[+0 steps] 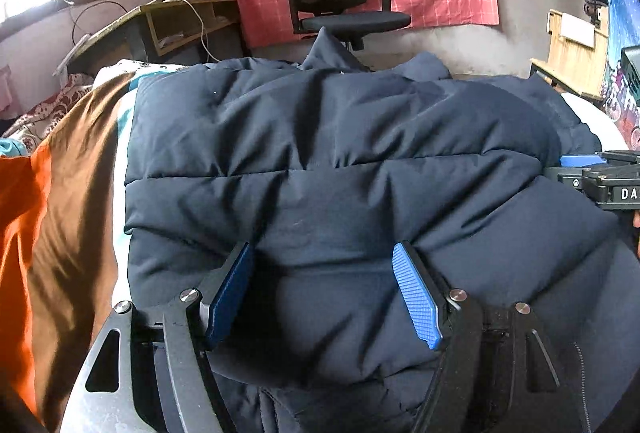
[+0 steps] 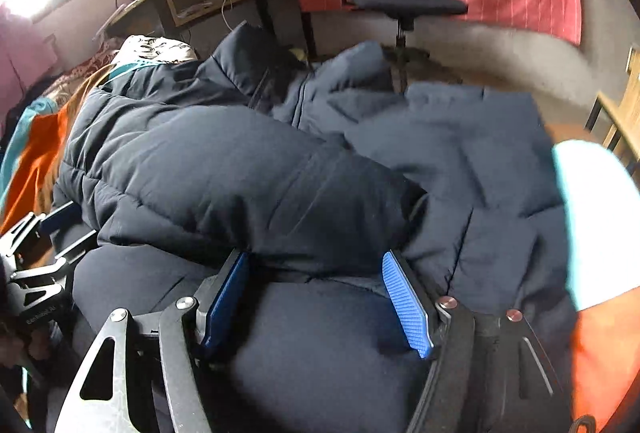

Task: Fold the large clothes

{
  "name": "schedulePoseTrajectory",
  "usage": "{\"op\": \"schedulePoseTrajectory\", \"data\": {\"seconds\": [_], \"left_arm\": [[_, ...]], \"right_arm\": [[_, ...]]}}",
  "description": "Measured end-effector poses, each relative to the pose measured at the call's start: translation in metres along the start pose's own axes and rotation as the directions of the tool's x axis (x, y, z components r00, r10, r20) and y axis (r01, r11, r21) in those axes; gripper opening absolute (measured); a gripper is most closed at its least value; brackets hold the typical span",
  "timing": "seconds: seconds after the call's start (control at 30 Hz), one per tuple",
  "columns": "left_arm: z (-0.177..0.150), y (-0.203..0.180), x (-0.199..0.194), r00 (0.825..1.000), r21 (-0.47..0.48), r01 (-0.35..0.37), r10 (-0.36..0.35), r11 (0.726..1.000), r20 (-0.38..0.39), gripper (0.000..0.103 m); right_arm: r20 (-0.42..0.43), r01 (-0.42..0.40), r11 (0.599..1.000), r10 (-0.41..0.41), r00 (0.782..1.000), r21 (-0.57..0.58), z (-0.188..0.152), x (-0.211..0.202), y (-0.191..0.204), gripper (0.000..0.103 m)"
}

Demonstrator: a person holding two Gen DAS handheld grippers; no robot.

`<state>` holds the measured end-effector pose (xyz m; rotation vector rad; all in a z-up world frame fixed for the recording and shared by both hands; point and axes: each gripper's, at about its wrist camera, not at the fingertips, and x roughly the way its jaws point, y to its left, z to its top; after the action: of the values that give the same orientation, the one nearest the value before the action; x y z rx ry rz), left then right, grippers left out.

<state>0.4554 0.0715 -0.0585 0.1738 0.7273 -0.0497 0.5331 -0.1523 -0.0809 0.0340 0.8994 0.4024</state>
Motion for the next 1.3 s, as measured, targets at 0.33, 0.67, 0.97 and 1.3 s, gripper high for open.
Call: {"op": "schedulePoseTrajectory", "data": {"seconds": [0.33,0.67,0.97,1.3], "left_arm": [[-0.003,-0.002,0.002,1.000,0.005,-0.012,0.012,1.000,0.006,0.066],[0.000,0.007,-0.006,0.997,-0.042,0.072,-0.072,0.996,0.017,0.084],[0.005,0.024,-0.038,0.975,-0.220,0.213,-0.222,0.952,-0.021,0.094],[0.002,0.045,-0.100,0.953,-0.312,0.284,-0.302,0.907,-0.011,0.101]], "right_arm": [[0.014,0.027,1.000,-0.026,1.000,-0.013,-0.008,0.000,0.004,0.067],[0.033,0.012,1.000,-0.012,0.999,-0.003,-0.010,-0.001,0.000,0.071],[0.011,-0.026,0.999,0.026,1.000,-0.018,-0.005,-0.027,0.007,0.092],[-0.013,0.017,0.999,-0.017,1.000,-0.046,-0.011,-0.076,0.033,0.103]]}}
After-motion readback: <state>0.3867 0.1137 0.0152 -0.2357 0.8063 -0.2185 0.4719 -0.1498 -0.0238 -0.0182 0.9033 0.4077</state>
